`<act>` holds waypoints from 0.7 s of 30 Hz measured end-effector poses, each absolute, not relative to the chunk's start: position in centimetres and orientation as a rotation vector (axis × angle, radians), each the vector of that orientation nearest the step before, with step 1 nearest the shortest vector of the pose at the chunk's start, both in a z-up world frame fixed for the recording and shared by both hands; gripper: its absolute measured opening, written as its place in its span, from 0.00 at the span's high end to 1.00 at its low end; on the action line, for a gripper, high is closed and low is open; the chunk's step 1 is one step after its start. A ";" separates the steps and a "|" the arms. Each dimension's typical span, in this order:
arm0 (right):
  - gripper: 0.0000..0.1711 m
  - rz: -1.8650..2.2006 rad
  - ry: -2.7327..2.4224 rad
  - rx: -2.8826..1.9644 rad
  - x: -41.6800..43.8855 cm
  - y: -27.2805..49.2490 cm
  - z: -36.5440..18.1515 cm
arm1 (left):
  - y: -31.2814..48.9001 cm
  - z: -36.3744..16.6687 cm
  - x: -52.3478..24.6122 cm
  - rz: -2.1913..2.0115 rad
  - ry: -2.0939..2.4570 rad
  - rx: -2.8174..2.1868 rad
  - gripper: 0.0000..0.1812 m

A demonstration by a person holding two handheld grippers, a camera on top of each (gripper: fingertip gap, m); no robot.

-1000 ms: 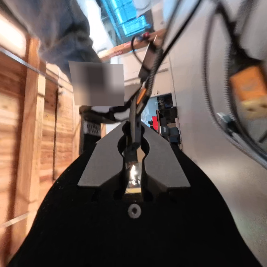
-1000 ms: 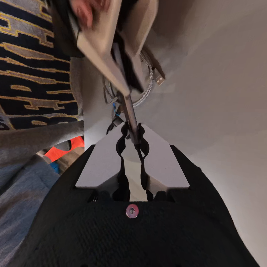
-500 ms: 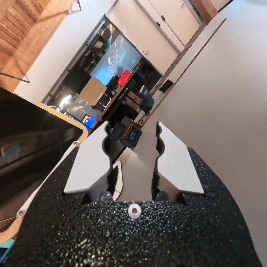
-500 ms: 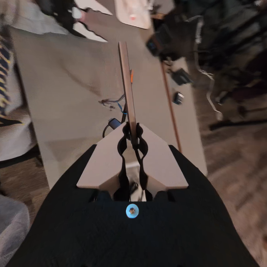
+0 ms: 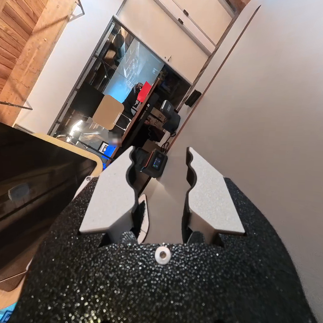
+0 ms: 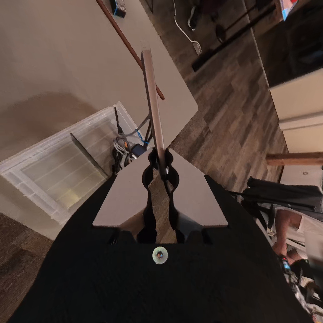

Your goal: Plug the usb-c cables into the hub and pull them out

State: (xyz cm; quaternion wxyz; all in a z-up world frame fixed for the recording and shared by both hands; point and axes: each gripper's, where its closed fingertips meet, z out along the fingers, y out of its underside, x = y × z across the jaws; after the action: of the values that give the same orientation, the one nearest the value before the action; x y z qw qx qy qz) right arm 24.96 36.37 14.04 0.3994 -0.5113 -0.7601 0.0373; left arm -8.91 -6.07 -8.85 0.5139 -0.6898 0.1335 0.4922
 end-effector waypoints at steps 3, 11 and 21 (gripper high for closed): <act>0.94 0.060 -1.941 -1.315 24.7 37.6 9.9 | -6.2 -8.7 -8.8 1.193 0.326 -1.655 0.70; 0.94 -0.073 -2.146 -1.442 23.8 38.9 -2.4 | -5.9 -8.9 -8.5 1.189 0.358 -1.671 0.72; 0.94 -0.181 -2.283 -1.584 22.0 40.1 -10.1 | -5.4 -9.5 -7.9 1.220 0.435 -1.691 0.73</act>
State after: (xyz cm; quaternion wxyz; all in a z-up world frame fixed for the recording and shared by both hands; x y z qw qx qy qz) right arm 21.97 40.07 -10.15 0.1775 -0.5597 -0.8069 -0.0639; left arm -7.93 -5.38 -9.53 0.4846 -0.6945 0.1785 0.5010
